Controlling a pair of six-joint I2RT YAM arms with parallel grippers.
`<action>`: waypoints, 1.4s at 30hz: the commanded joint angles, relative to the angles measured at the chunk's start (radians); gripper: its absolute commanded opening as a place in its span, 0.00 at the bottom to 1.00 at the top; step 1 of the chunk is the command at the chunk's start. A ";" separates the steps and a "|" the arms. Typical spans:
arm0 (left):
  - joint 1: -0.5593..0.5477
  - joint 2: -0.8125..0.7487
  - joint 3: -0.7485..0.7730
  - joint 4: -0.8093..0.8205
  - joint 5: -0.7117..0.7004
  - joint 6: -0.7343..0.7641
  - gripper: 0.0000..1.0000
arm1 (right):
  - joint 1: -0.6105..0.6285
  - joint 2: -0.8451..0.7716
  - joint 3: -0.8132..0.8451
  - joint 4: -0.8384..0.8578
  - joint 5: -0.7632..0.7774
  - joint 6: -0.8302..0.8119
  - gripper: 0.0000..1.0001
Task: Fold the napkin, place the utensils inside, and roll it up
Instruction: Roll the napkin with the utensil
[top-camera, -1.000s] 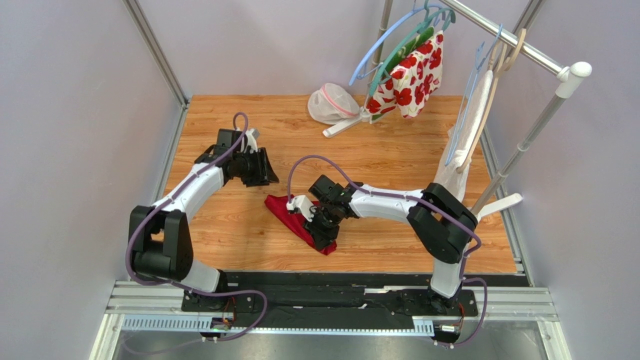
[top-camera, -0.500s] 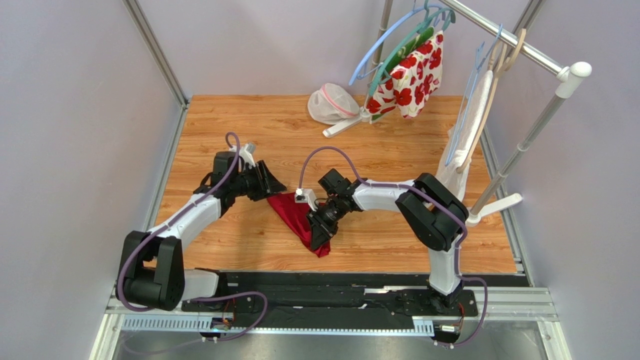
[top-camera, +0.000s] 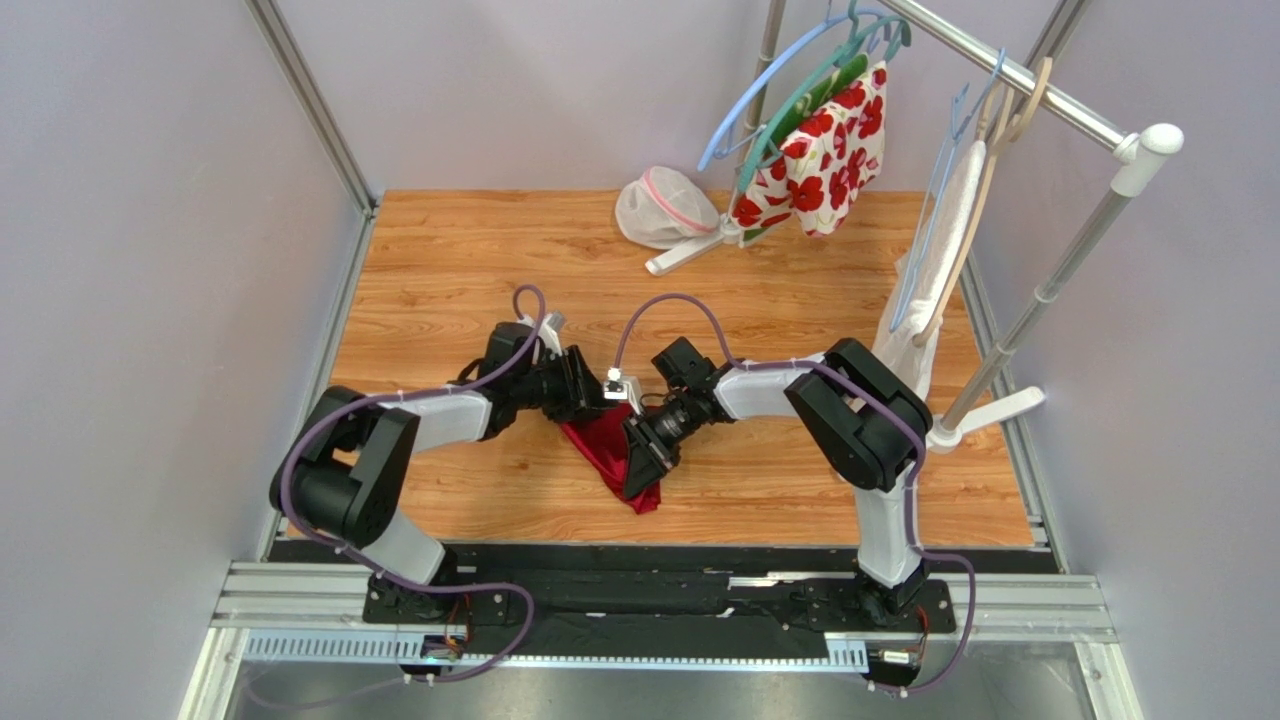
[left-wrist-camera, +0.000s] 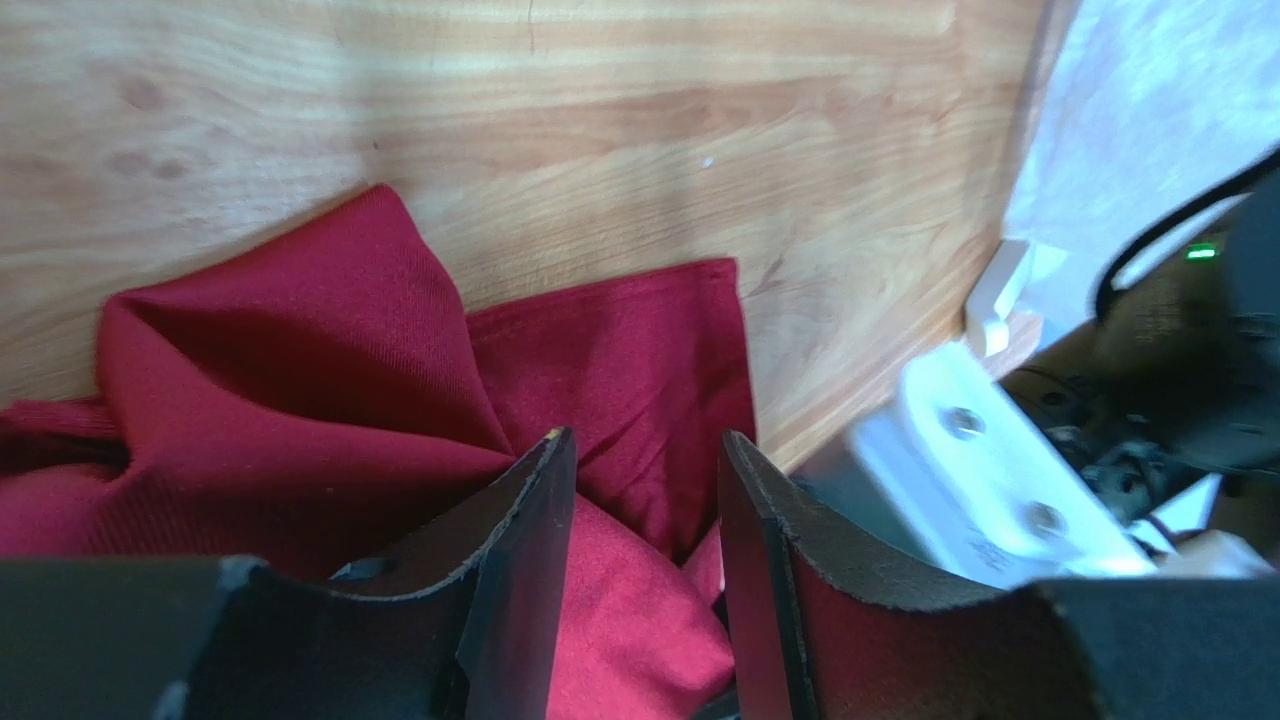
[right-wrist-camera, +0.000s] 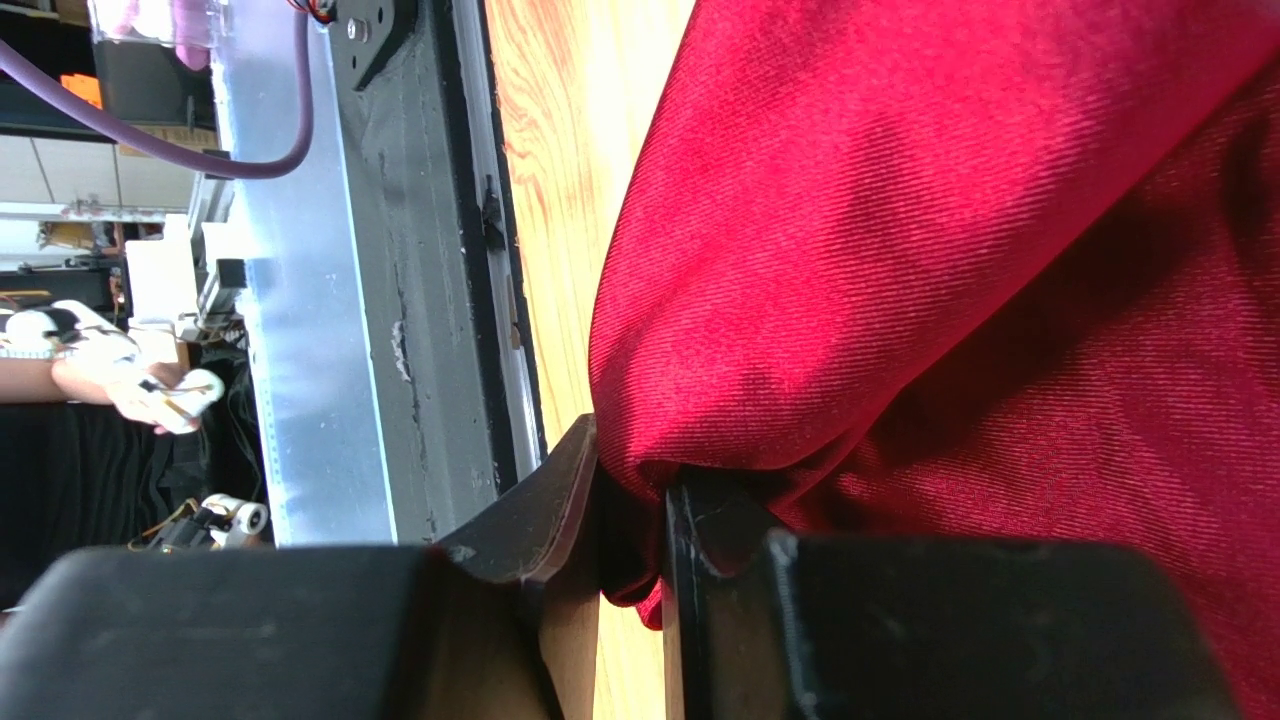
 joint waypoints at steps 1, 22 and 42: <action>-0.034 0.054 -0.004 0.085 -0.010 -0.027 0.48 | -0.021 0.074 -0.053 -0.019 0.217 -0.031 0.04; -0.133 0.166 -0.130 0.220 -0.050 -0.028 0.46 | -0.024 -0.382 -0.076 -0.152 0.568 0.076 0.77; -0.148 0.212 -0.127 0.257 -0.022 -0.045 0.46 | 0.516 -0.307 0.013 -0.042 1.314 -0.071 0.71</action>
